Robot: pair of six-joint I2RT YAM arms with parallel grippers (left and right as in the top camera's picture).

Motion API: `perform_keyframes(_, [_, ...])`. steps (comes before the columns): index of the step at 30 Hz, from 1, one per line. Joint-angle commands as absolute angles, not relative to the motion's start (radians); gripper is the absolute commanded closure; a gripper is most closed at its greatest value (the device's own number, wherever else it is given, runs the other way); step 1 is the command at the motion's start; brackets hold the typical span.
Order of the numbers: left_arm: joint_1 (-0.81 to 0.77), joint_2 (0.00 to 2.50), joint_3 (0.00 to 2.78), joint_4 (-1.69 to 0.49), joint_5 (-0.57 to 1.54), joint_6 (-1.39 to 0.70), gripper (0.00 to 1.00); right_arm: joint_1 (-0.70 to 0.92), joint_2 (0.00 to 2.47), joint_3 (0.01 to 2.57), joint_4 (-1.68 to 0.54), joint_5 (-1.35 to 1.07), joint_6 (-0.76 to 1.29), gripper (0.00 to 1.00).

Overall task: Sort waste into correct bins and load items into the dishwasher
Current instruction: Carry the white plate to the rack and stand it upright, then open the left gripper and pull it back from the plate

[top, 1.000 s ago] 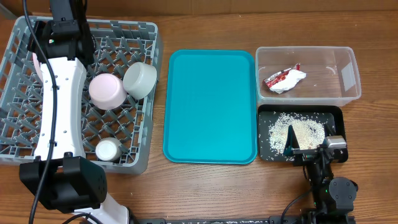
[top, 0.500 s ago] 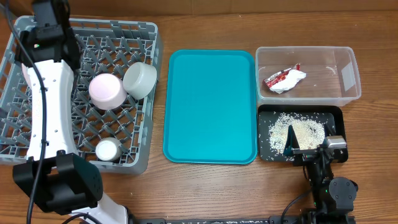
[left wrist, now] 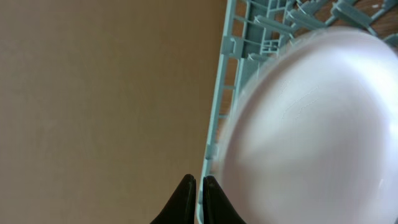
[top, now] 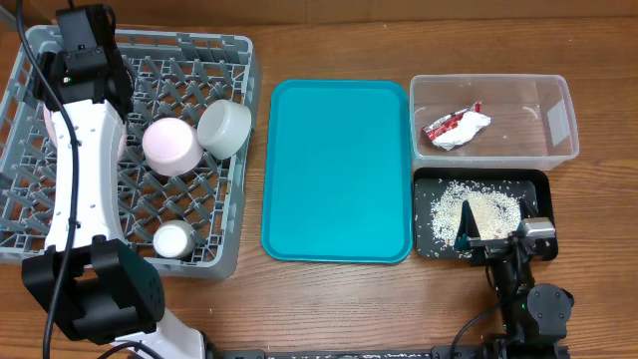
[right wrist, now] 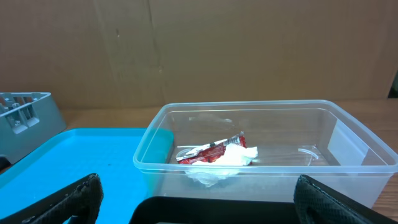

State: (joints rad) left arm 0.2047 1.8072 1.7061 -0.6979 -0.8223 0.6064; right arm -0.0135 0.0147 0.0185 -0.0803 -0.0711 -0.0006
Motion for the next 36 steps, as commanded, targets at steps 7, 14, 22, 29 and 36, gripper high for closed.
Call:
perform_keyframes(7, [0.180, 1.816, 1.706, -0.694, -0.856, 0.640, 0.81, -0.019, 0.003, 0.008, -0.076, -0.069, -0.004, 0.00])
perform_keyframes(14, [0.075, 1.725, 1.710, -0.665, -0.907, 0.432, 0.62, -0.019, 0.003, 0.008, -0.076, -0.069, -0.004, 0.00])
perform_keyframes(22, [0.024, 1.414, 1.713, -0.796, -0.406, 0.242, 0.28, -0.019, 0.003, 0.008, -0.076, -0.069, -0.004, 0.00])
perform_keyframes(29, [-0.036, 1.151, 1.713, -0.941, 0.006, 0.195, 0.00, -0.019, 0.003, 0.008, -0.076, -0.069, -0.004, 0.00])
perform_keyframes(36, [-0.053, 1.000, 1.713, -1.097, 0.378, 0.122, 0.00, -0.019, 0.003, 0.008, -0.076, -0.069, -0.004, 0.00])
